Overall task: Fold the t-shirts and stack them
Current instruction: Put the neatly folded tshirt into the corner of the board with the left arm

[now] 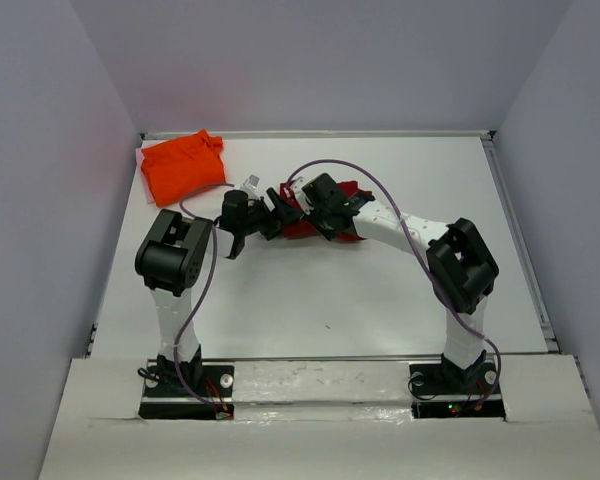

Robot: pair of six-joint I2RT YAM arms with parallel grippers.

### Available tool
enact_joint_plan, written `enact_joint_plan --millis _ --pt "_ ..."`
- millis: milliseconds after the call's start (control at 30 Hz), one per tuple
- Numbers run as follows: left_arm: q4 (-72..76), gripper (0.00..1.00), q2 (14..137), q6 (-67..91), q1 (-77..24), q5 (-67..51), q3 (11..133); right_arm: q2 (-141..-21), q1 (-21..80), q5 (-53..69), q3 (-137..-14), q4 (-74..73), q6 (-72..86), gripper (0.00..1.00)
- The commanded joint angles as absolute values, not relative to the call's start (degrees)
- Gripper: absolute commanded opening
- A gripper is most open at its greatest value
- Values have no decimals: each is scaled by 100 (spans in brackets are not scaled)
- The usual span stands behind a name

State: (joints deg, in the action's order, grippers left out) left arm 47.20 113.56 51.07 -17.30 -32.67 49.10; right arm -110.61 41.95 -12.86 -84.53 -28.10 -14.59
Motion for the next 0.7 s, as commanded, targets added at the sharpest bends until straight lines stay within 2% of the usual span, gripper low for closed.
enact_joint_plan --millis 0,267,667 --pt "4763 91 11558 5405 -1775 -3568 4693 -10846 4166 -1248 -8604 -2795 -1424 0" --pt "5923 91 11900 5845 -1714 -3700 4570 -10863 4166 -1195 -8587 -2804 -1415 0" --pt "5213 91 12129 5766 -1644 -3445 5501 -10731 4166 -1134 -8543 -2883 -1406 0"
